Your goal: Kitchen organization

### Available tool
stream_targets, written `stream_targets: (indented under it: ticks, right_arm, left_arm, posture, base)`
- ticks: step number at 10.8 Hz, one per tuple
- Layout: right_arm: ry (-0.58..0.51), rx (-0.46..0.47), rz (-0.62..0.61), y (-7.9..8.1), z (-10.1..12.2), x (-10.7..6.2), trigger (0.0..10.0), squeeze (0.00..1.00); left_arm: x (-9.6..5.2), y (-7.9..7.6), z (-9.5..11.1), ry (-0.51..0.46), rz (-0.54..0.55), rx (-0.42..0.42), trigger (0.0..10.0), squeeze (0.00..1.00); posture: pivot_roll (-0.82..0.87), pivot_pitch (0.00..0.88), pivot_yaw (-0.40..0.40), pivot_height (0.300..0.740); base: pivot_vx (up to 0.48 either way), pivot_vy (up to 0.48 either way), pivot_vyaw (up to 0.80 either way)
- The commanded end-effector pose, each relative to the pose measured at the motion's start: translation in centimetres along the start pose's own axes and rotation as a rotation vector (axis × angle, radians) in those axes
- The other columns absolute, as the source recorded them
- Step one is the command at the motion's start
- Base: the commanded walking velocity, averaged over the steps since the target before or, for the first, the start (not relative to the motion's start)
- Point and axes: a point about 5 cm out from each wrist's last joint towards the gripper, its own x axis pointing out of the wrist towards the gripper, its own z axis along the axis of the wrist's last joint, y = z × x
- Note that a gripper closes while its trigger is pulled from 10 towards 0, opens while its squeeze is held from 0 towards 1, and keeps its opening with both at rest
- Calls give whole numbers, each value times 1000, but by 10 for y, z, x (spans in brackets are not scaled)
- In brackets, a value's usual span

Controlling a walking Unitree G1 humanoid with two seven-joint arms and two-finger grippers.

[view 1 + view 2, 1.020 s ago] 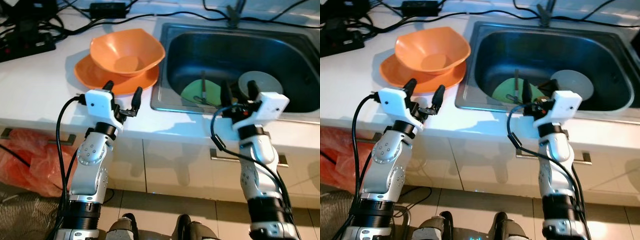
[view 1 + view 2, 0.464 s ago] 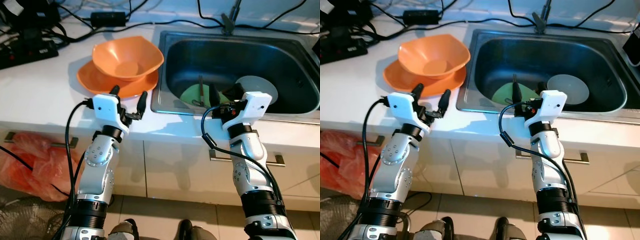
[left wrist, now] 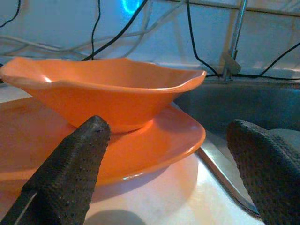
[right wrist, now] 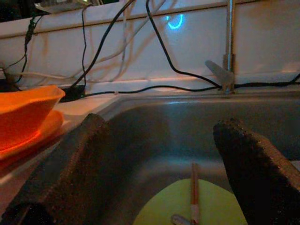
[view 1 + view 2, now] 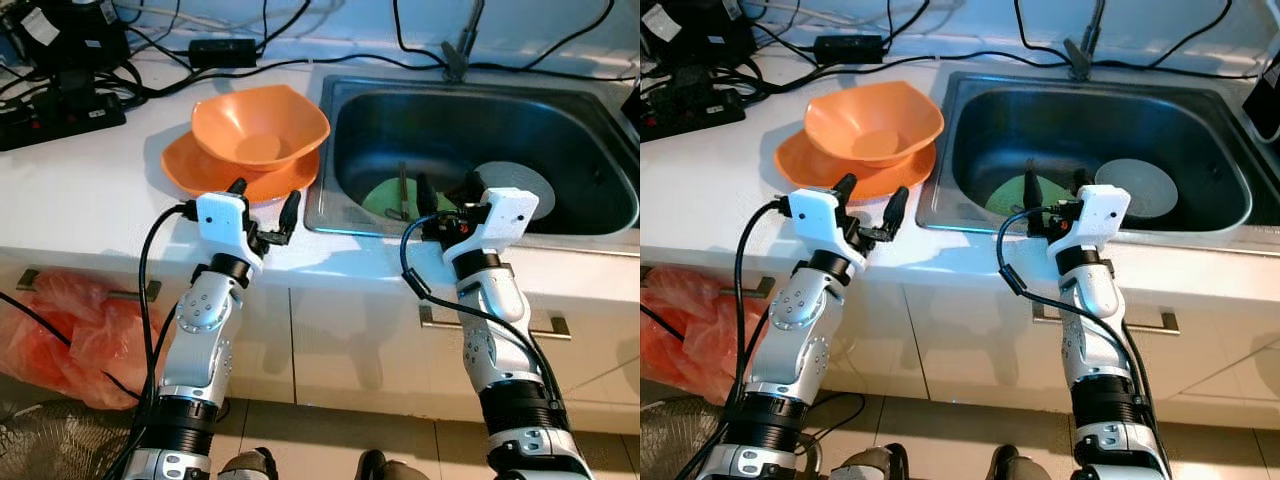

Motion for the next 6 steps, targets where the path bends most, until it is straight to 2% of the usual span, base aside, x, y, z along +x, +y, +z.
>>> stream_targets:
  ticks: [1, 3, 6]
  right_arm:
    - [-4, 4, 11, 2, 1, 3, 10000, 0]
    - [4, 8, -2, 2, -1, 2, 10000, 0]
    - [9, 13, -16, 3, -3, -2, 10000, 0]
  left_arm:
    - [-2, -1, -1, 4, -1, 11, 10000, 0]
    - [-3, 5, 0, 2, 28, 21, 10000, 0]
    - [-3, 1, 3, 9, -3, 30, 10000, 0]
  posture:
    - [178, 89, -2, 740]
    - [183, 134, 0, 740]
    - [172, 161, 18, 740]
  base:
    - [0, 0, 0]
    - [0, 0, 0]
    - [0, 0, 0]
